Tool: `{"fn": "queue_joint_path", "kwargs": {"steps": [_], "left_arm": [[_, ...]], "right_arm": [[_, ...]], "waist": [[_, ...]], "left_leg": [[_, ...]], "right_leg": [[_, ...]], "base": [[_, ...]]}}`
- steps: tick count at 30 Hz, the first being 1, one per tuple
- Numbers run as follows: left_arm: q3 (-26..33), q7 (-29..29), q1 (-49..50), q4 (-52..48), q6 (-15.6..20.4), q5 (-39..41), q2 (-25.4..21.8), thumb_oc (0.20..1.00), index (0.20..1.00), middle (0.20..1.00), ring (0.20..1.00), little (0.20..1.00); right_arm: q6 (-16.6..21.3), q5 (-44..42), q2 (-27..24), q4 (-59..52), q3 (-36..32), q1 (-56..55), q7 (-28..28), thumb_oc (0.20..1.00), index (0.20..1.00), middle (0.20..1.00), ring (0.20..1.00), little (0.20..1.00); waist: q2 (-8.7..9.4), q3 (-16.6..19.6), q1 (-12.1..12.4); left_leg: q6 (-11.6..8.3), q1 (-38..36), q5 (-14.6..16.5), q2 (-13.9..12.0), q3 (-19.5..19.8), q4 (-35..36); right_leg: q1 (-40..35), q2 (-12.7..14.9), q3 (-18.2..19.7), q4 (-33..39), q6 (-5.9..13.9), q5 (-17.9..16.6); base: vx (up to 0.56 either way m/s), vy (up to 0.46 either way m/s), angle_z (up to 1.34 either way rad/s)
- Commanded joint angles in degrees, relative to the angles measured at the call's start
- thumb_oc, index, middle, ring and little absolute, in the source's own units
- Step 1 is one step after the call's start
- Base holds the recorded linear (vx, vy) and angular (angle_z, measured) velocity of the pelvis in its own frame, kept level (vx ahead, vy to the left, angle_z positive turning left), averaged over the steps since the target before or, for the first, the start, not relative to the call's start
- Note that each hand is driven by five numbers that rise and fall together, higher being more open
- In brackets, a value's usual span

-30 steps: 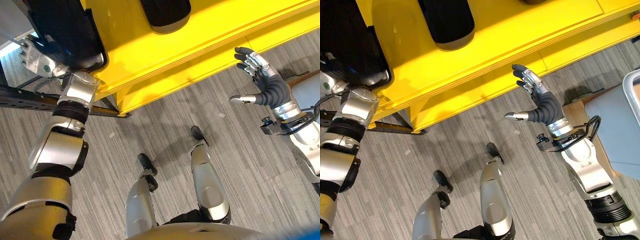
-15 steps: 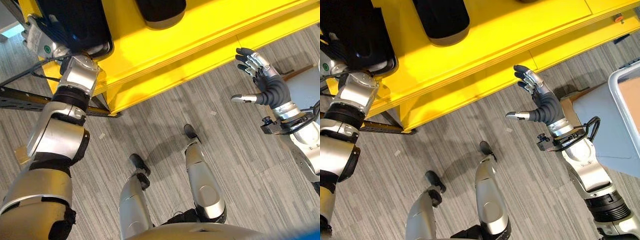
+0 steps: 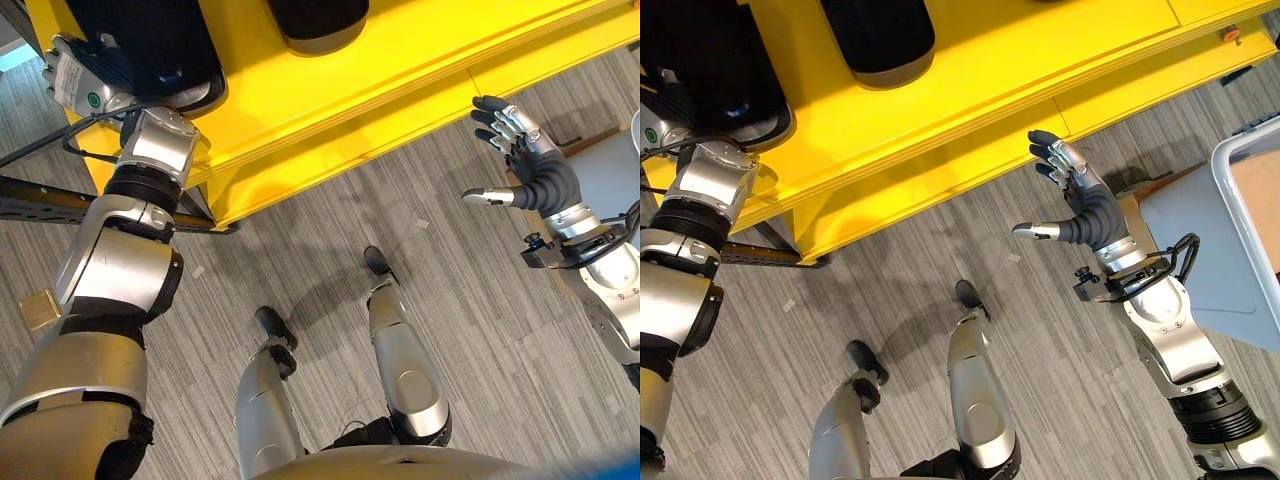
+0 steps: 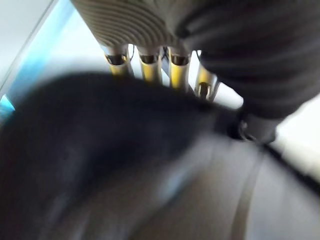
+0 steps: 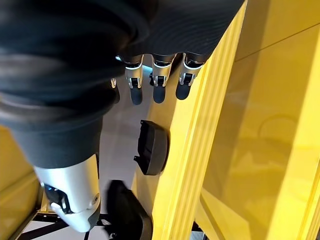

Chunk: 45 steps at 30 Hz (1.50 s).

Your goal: Move parts from the plastic box to the shelf.

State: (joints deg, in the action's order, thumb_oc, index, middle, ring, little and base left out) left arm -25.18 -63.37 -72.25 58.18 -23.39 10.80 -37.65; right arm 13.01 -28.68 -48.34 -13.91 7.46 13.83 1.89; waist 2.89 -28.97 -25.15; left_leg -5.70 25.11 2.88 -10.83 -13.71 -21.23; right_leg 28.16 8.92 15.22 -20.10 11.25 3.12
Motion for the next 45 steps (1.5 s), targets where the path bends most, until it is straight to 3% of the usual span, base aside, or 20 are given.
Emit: {"fn": "queue_joint_path", "kwargs": {"steps": [1,5,7,15,17,18,21,23,24,27,29,31,34,35,36,39,41,45], "left_arm": [[2.2,-3.4,-2.0,0.3,0.9,0.0,-5.8,1.000,1.000,1.000,1.000,1.000],[2.4,-5.8,-2.3,-0.1,0.6,0.3,-5.7,1.000,1.000,1.000,1.000,1.000],[2.1,-9.9,-2.9,-0.8,2.6,-3.0,-6.4,1.000,1.000,1.000,1.000,1.000],[3.1,-21.4,-4.0,-4.9,4.7,-2.8,-7.6,1.000,1.000,1.000,1.000,1.000],[4.0,-25.2,-4.5,-5.5,7.7,-2.8,-8.3,1.000,1.000,1.000,1.000,1.000],[4.9,-29.0,-4.8,-6.4,11.4,-4.6,-8.6,1.000,1.000,1.000,1.000,1.000],[8.4,-29.1,-2.3,-11.1,20.1,-8.9,-9.3,1.000,1.000,1.000,1.000,1.000],[12.1,-24.5,3.0,-16.8,22.7,-11.2,-7.0,1.000,1.000,1.000,1.000,1.000],[15.3,-21.3,9.0,-21.5,25.5,-13.5,-4.2,1.000,1.000,1.000,1.000,1.000],[18.7,-15.0,23.4,-36.1,26.8,-18.4,3.2,1.000,1.000,1.000,1.000,1.000],[17.6,-7.7,37.8,-52.8,26.5,-20.1,9.8,1.000,1.000,1.000,1.000,1.000],[15.1,-0.7,48.7,-63.5,28.3,-22.7,13.8,1.000,1.000,1.000,1.000,1.000],[14.1,5.7,53.9,-67.4,29.6,-21.8,12.8,1.000,1.000,1.000,1.000,1.000],[14.1,6.5,54.3,-67.5,29.7,-21.6,12.5,1.000,1.000,1.000,1.000,1.000],[13.4,8.4,55.5,-67.7,30.6,-20.9,11.5,1.000,1.000,1.000,1.000,1.000],[13.0,13.8,57.0,-67.8,32.5,-19.6,9.5,1.000,1.000,1.000,1.000,1.000],[13.0,20.3,60.7,-66.5,33.0,-14.9,6.5,1.000,1.000,1.000,1.000,1.000],[13.9,21.6,63.6,-64.2,33.9,-13.8,4.9,1.000,1.000,1.000,1.000,1.000]], "right_arm": [[3.1,-2.5,0.0,1.0,-2.5,4.0,-2.0,1.000,1.000,1.000,1.000,1.000],[1.9,-2.8,0.0,0.5,-2.7,4.0,-2.5,1.000,1.000,1.000,1.000,1.000],[2.9,-2.9,-0.1,0.7,-2.9,3.1,-2.3,1.000,1.000,1.000,1.000,1.000],[5.3,-2.8,0.4,0.5,-4.2,-0.7,-1.3,1.000,1.000,1.000,1.000,1.000],[6.3,-2.1,0.7,0.6,-4.2,-1.7,-1.6,1.000,1.000,1.000,1.000,1.000],[7.3,-1.9,1.1,0.2,-4.3,-3.0,-1.7,1.000,1.000,1.000,1.000,1.000],[10.4,-1.7,2.4,-0.8,-5.5,-7.6,-0.3,1.000,1.000,1.000,1.000,1.000],[11.8,-1.1,4.0,-2.1,-5.9,-10.1,0.7,1.000,1.000,1.000,1.000,1.000],[12.3,-0.7,5.4,-3.7,-6.5,-11.8,1.8,1.000,1.000,1.000,1.000,1.000],[12.8,0.0,8.1,-7.8,-5.4,-13.6,3.9,1.000,1.000,1.000,1.000,1.000],[10.7,2.5,9.0,-12.6,-2.8,-11.9,5.9,1.000,1.000,1.000,1.000,1.000],[8.4,3.6,9.1,-14.7,1.8,-5.5,3.5,1.000,1.000,1.000,1.000,1.000],[4.4,4.5,11.1,-15.1,9.7,4.8,-0.1,1.000,1.000,1.000,1.000,1.000],[4.1,5.0,11.4,-14.9,10.8,6.0,-0.1,1.000,1.000,1.000,1.000,1.000],[2.7,7.4,11.9,-14.3,13.5,9.0,-1.2,1.000,1.000,1.000,1.000,1.000],[0.0,10.9,12.2,-12.1,17.7,13.9,0.2,1.000,1.000,1.000,1.000,1.000],[-3.2,15.6,8.6,-10.2,20.4,19.0,2.7,1.000,1.000,1.000,1.000,1.000],[-7.1,14.6,6.0,-7.3,21.9,22.8,3.6,1.000,1.000,1.000,1.000,1.000]], "waist": [[3.33,-0.3,-0.1],[3.47,-0.3,0.0],[3.46,-0.1,0.1],[3.33,0.9,0.2],[3.18,1.3,0.3],[3.12,1.8,0.5],[2.62,3.4,1.3],[2.23,4.5,2.2],[2.23,5.0,2.9],[1.76,7.0,5.5],[1.28,8.0,9.4],[1.26,8.4,14.9],[1.78,8.1,20.5],[1.87,8.0,20.9],[2.02,7.7,22.8],[2.68,6.9,25.4],[3.87,6.1,28.5],[4.66,5.3,30.1]], "left_leg": [[2.10,0.3,10.1,1.1,-2.2,-8.2],[2.19,0.0,9.9,1.2,-2.1,-7.8],[2.23,-0.2,9.7,1.3,-2.1,-7.3],[2.46,-1.3,9.3,1.7,-2.3,-5.9],[2.64,-1.8,9.3,1.9,-2.3,-5.5],[2.76,-2.4,9.2,2.0,-2.2,-4.9],[3.14,-4.9,8.6,2.4,-1.7,-2.0],[3.27,-7.2,7.9,2.8,-1.3,0.7],[3.40,-8.1,5.8,2.7,-1.2,2.2],[3.10,-10.6,4.4,2.7,0.8,5.6],[2.64,-12.5,2.2,2.5,3.8,8.9],[2.04,-13.4,-0.2,2.3,7.1,12.0],[1.25,-13.5,-1.7,2.1,9.8,13.6],[1.22,-13.6,-1.8,2.1,10.1,13.7],[1.15,-13.2,-2.1,2.0,11.0,13.8],[1.17,-13.0,-2.5,2.0,12.0,14.0],[1.33,-12.3,-3.0,2.2,13.0,14.5],[1.29,-11.7,-3.3,2.2,13.0,14.4]], "right_leg": [[0.8,-4.6,-1.4,1.8,-5.05,-1.1],[0.7,-4.7,-1.5,1.9,-5.15,-1.1],[0.5,-4.9,-1.5,2.1,-5.28,-1.2],[-0.4,-4.9,-1.3,2.6,-5.27,-1.1],[-0.8,-4.8,-1.3,2.6,-5.27,-1.0],[-1.3,-4.8,-1.3,2.7,-5.22,-0.8],[-3.5,-4.4,-1.5,3.3,-4.84,0.1],[-5.5,-4.1,-1.7,4.0,-4.61,0.7],[-6.3,-4.1,-1.9,4.3,-4.72,0.1],[-9.2,-3.9,-3.2,5.5,-4.79,0.7],[-12.2,-3.7,-5.6,6.7,-5.16,1.3],[-15.3,-2.6,-10.1,8.9,-5.20,1.2],[-18.1,-2.1,-14.9,10.1,-5.73,1.6],[-18.5,-2.0,-15.3,10.2,-5.85,1.7],[-19.2,-2.0,-16.6,10.3,-6.06,2.0],[-20.5,-2.2,-18.4,10.8,-6.27,1.8],[-22.0,-2.5,-20.2,12.0,-6.02,1.2],[-22.6,-2.8,-20.7,12.8,-5.88,0.9]], "base": [[-0.02,-0.038,0.00],[-0.01,-0.016,0.00],[0.00,0.000,0.00],[-0.01,-0.007,0.00],[-0.03,-0.030,0.01],[-0.05,-0.064,0.02],[-0.05,-0.064,0.10],[-0.09,-0.105,0.06],[-0.14,-0.154,0.08],[-0.07,-0.143,0.25],[-0.11,-0.190,0.42],[-0.11,-0.201,0.95],[-0.09,-0.128,1.24],[-0.08,-0.078,0.67],[-0.06,-0.059,0.43],[-0.05,-0.076,0.04],[-0.04,-0.142,0.16],[-0.03,-0.066,0.06]]}}
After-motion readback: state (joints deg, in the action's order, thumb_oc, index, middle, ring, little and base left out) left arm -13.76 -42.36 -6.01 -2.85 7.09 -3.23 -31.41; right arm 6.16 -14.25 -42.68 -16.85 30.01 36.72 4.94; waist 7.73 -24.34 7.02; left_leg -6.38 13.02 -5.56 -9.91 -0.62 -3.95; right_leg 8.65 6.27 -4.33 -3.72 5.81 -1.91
